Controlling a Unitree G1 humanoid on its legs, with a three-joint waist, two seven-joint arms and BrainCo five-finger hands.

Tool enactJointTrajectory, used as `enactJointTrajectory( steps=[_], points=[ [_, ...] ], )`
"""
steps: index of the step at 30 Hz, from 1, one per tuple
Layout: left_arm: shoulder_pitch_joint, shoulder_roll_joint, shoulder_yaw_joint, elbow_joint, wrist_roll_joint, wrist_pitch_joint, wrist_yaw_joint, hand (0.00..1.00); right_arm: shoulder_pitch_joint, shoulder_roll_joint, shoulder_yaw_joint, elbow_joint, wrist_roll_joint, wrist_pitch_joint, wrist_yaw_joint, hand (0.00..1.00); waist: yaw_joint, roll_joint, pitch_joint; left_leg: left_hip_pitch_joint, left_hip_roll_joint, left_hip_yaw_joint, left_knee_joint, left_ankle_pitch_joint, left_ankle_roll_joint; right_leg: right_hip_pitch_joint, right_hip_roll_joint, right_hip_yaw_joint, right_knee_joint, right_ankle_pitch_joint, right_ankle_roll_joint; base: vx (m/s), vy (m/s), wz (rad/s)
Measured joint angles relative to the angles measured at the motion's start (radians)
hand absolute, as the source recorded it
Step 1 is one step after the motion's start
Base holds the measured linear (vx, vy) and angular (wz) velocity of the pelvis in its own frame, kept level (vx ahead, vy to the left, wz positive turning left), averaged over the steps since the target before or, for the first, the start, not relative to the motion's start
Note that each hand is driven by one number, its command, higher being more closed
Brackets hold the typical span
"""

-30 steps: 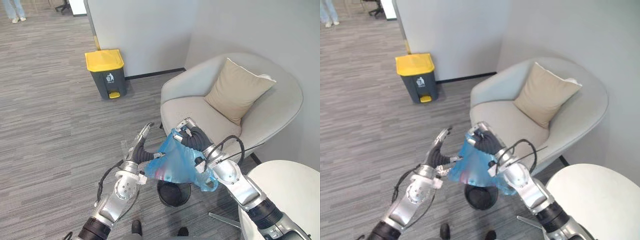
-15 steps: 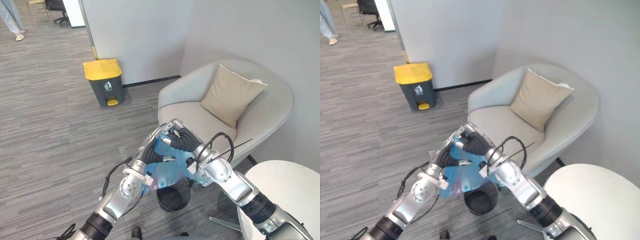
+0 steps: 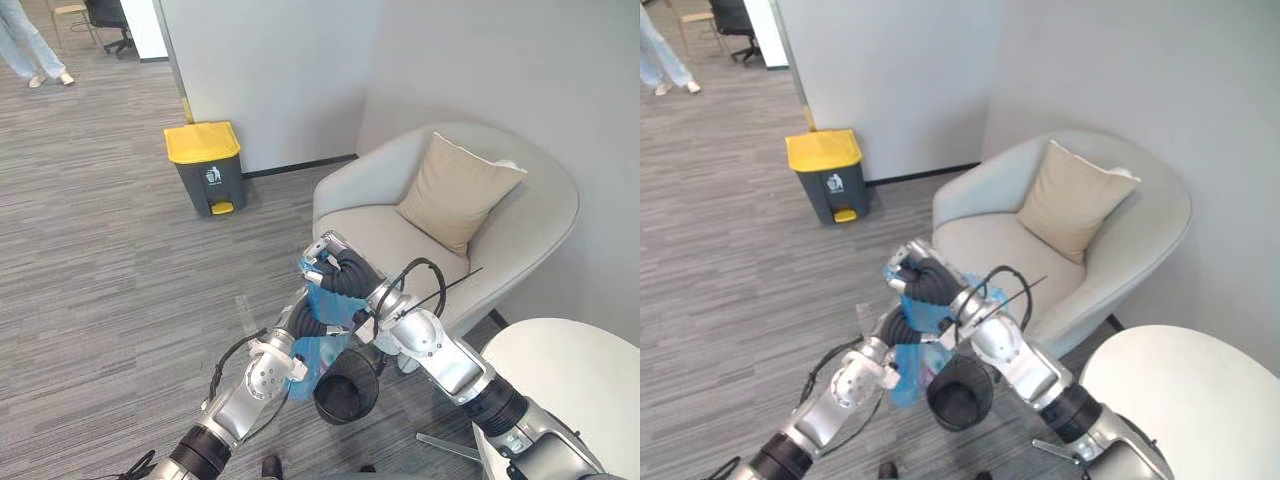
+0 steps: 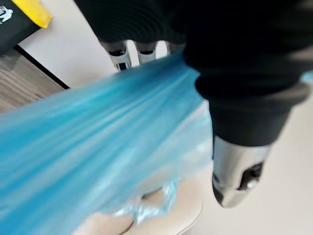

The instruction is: Gather rubbish on tea table into small bin, then transfer packed bag to large trash can.

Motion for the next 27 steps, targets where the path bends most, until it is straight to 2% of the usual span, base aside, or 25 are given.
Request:
enactJointTrajectory(
  steps=[5,9,11,15,20,21,24,27],
  points=[
    [0.042,-0.037,0.061,0.019,-0.001,0.001,0.002,0.0,-0.02,0.046,0.022,-0.005,0.03,0.003,0.009,1.0,0.0,-0.006,-0.005,0.002,0.001,0.002,0.0,0.001,0.0,0.0,0.0,0.003,0.001,0.001,-0.001,0.0,0.0,0.0],
    [0.077,-0.053,0.06,0.03,0.002,0.001,0.003,0.0,-0.036,0.052,0.072,-0.008,0.03,0.008,0.024,1.0,0.01,-0.007,-0.006,0.002,0.001,0.002,0.0,0.0,0.0,-0.001,0.0,0.004,0.002,-0.003,0.006,0.0,0.0,0.0],
    [0.074,-0.074,0.049,0.04,0.01,0.028,0.022,0.0,-0.036,0.081,0.092,-0.008,0.03,0.018,0.025,1.0,0.015,-0.008,-0.006,0.001,0.001,0.002,-0.001,0.0,0.0,-0.002,0.0,0.005,0.002,-0.005,0.009,0.0,0.0,0.0],
    [0.04,-0.105,0.033,0.069,0.048,0.04,0.064,0.0,-0.036,0.12,0.098,-0.008,0.032,0.032,0.021,1.0,0.015,-0.012,-0.009,0.002,0.001,0.003,0.0,0.0,0.0,-0.002,0.0,0.007,0.002,-0.003,0.009,0.0,0.0,0.0],
    [0.016,-0.111,0.035,0.126,0.079,0.05,0.114,0.0,-0.036,0.123,0.099,-0.008,0.071,0.042,0.02,1.0,0.012,-0.019,-0.013,0.001,0.008,0.003,0.0,0.0,-0.001,-0.002,0.002,0.01,-0.001,0.005,-0.001,0.0,0.0,0.0],
    [0.008,-0.111,0.035,0.151,0.08,0.056,0.122,1.0,-0.036,0.123,0.103,-0.008,0.081,0.047,0.02,1.0,0.012,-0.019,-0.013,0.001,0.01,0.003,0.0,-0.001,-0.003,-0.002,0.003,0.011,-0.002,0.006,-0.002,0.0,0.0,0.0],
    [-0.014,-0.112,0.036,0.197,0.081,0.084,0.14,1.0,-0.036,0.124,0.139,-0.01,0.112,0.048,0.021,1.0,0.012,-0.021,-0.012,-0.001,0.016,0.003,0.0,-0.005,-0.01,-0.002,0.01,0.013,-0.01,0.009,-0.006,0.0,0.0,-0.03],
    [-0.021,-0.112,0.037,0.222,0.081,0.092,0.166,1.0,-0.036,0.124,0.15,-0.01,0.139,0.049,0.022,1.0,0.008,-0.022,-0.011,-0.001,0.024,0.003,0.0,-0.004,-0.014,0.0,0.017,0.015,-0.018,0.011,-0.01,0.01,-0.006,-0.04]
  ],
)
